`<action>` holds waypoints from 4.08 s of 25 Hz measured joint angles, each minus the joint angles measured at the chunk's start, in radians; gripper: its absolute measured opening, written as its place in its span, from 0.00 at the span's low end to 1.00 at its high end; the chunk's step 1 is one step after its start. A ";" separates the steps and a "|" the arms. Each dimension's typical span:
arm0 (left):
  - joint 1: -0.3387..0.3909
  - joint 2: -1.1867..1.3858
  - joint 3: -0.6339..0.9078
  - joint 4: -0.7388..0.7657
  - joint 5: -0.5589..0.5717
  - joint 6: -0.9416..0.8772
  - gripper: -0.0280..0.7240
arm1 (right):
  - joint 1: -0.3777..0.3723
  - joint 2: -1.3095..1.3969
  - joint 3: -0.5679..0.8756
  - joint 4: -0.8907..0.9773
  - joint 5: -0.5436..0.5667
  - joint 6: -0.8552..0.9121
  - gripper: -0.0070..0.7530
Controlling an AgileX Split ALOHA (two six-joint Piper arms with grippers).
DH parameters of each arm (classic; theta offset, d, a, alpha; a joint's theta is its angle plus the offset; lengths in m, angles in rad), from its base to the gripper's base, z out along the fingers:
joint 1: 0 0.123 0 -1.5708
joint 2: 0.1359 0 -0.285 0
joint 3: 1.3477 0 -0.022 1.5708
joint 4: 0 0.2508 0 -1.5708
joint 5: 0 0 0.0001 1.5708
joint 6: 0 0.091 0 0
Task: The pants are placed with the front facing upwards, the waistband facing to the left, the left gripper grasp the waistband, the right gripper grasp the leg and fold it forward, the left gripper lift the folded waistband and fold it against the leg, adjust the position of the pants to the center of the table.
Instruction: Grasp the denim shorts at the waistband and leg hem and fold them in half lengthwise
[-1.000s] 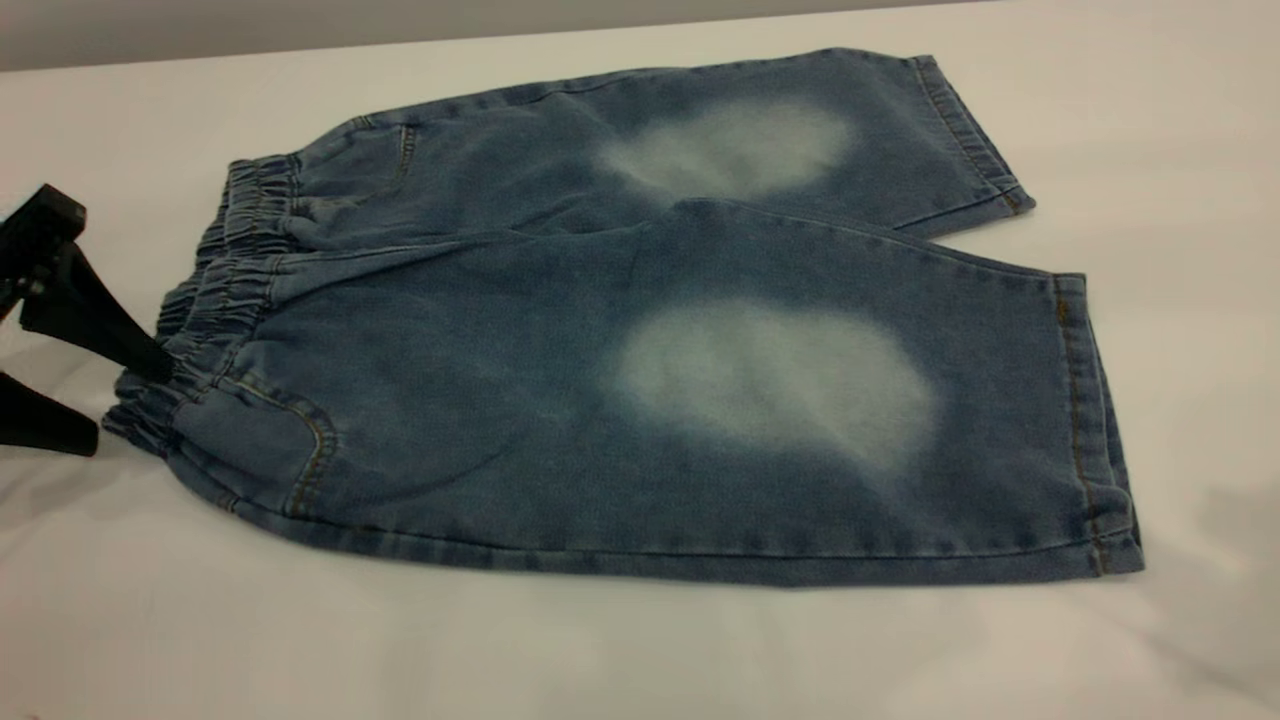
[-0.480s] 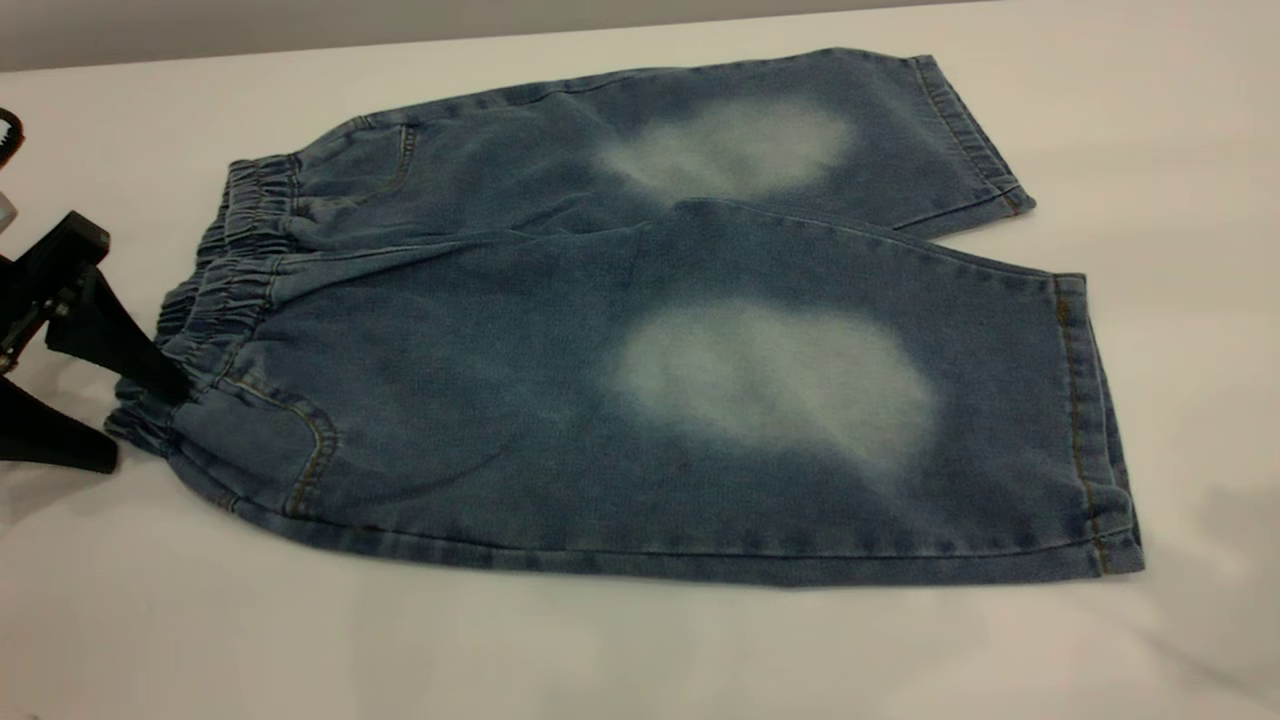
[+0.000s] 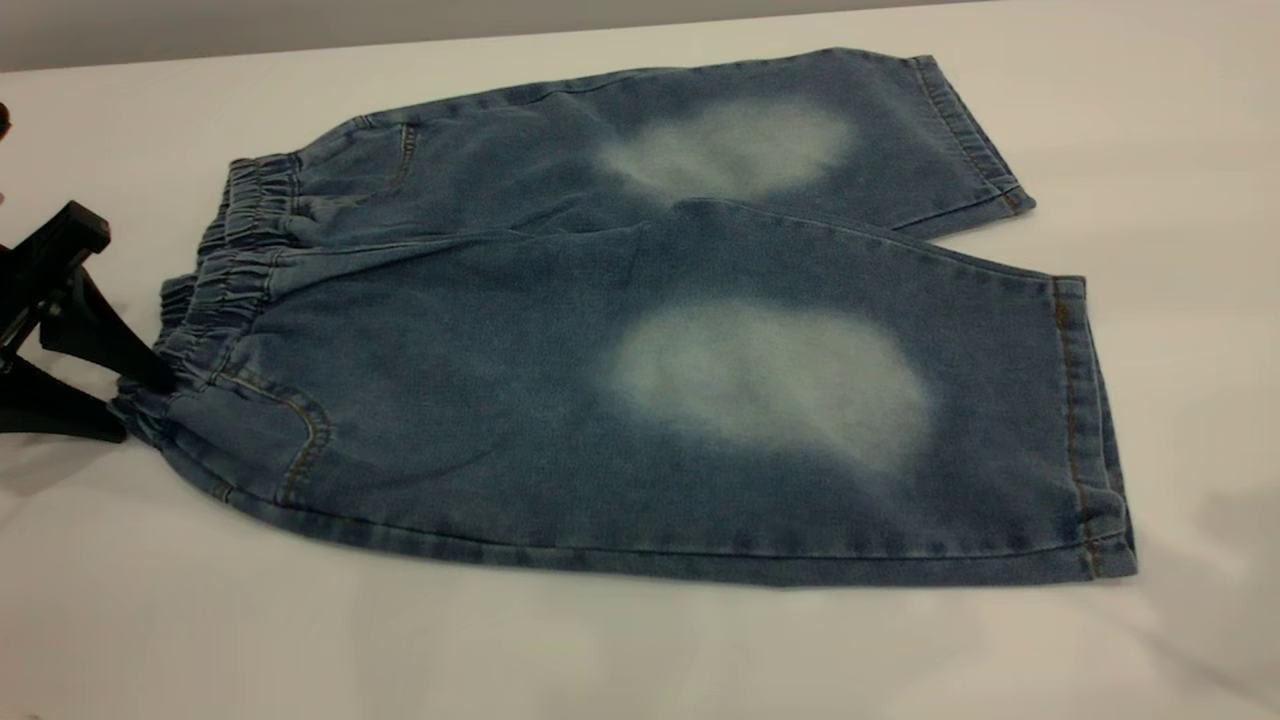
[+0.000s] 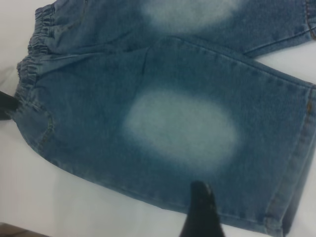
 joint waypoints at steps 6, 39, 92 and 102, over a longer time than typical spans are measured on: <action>-0.002 0.001 -0.005 -0.004 -0.001 0.000 0.32 | 0.000 0.012 0.000 0.023 0.000 0.037 0.59; -0.002 -0.002 -0.007 -0.150 0.096 0.173 0.19 | 0.000 1.022 0.109 0.681 -0.173 -0.578 0.59; -0.026 -0.329 0.107 0.097 0.156 -0.063 0.19 | 0.000 0.771 0.071 0.467 -0.072 -0.475 0.03; -0.042 -0.564 0.282 0.171 0.253 -0.155 0.19 | 0.000 0.417 0.065 0.104 0.094 -0.102 0.03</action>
